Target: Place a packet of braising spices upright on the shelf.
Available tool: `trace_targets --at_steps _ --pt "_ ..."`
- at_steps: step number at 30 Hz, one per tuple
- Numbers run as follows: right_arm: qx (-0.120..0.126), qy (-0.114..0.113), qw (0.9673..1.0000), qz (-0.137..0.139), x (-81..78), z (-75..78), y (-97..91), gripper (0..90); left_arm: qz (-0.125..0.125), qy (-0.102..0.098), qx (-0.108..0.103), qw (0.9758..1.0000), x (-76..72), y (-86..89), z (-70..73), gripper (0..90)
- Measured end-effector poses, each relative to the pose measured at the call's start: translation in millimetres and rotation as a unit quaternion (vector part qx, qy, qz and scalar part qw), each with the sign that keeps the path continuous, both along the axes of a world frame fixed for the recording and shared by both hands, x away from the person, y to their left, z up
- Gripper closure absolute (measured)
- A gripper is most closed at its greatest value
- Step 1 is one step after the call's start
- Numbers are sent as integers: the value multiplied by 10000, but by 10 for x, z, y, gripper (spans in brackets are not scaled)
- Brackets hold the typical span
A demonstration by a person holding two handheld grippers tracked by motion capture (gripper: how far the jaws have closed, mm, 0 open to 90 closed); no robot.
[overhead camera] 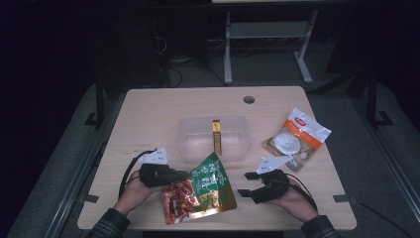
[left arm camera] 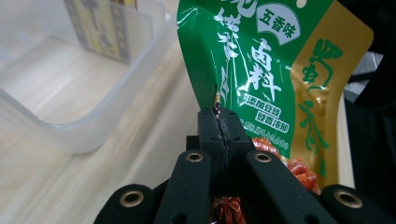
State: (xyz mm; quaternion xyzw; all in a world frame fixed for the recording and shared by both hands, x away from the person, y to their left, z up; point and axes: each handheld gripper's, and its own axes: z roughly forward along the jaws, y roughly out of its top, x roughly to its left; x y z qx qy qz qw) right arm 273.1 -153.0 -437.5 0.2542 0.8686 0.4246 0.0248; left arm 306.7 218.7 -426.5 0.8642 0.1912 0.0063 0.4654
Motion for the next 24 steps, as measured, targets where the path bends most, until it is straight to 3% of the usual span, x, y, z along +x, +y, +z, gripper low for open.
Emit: trace_targets --at_steps 10,11,14,15,16,17,24 --pt "10 30 9999 111 -20 -14 48 338 421 -216 -411 9980 -20 110 237 900" --pt "18 44 9999 134 -22 -16 56 326 582 -253 -542 9965 -24 134 290 900" --pt "90 87 9998 170 -26 -16 67 309 756 -309 -638 9946 -21 161 344 900" --pt "191 106 9995 224 -28 -10 81 298 925 -382 -717 9924 -21 185 386 900" --pt "191 106 9995 224 -28 -10 81 298 925 -382 -717 9924 -21 185 386 900" --pt "330 150 9990 253 -31 6 100 288 1046 -436 -760 9906 -20 210 415 900" --pt "660 -12 9975 247 2 115 270 281 1221 -431 -920 9873 -19 229 421 900"
